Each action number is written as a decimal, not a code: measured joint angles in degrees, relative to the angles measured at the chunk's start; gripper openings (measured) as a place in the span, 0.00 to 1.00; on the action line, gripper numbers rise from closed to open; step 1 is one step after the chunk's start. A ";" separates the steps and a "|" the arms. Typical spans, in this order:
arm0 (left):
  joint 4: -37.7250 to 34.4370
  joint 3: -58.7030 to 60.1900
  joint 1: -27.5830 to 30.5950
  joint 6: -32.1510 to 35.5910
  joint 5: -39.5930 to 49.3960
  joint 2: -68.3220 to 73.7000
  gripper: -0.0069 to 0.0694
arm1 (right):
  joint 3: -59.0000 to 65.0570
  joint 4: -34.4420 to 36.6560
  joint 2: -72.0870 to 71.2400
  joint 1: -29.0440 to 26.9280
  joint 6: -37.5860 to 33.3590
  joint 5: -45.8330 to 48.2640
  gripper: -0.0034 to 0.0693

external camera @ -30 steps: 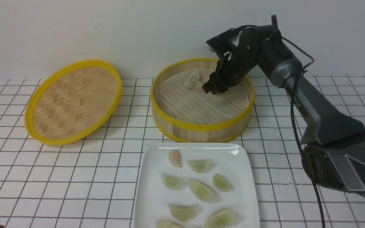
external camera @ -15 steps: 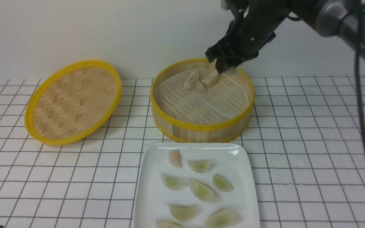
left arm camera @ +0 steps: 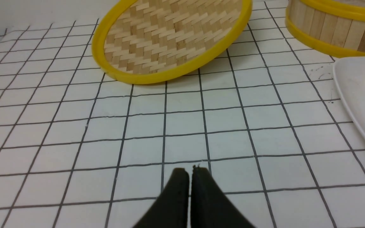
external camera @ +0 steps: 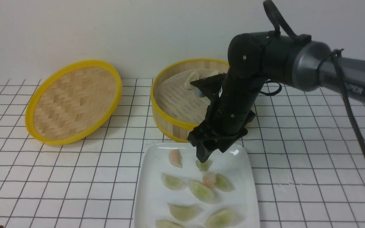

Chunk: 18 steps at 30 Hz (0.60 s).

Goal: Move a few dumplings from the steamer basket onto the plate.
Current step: Use the right arm to put the dumpling into the plate, then use the right arm to grab a dumpling from inside the steamer

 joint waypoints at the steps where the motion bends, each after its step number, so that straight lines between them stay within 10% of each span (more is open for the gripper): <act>1: 0.00 0.00 0.00 0.00 0.00 0.00 0.08 | -0.85 -0.68 0.00 -0.06 0.00 0.00 0.77; 18: 0.00 0.00 0.00 0.00 0.00 0.00 0.08 | -45.53 -10.90 24.00 -8.74 -3.26 -10.06 0.77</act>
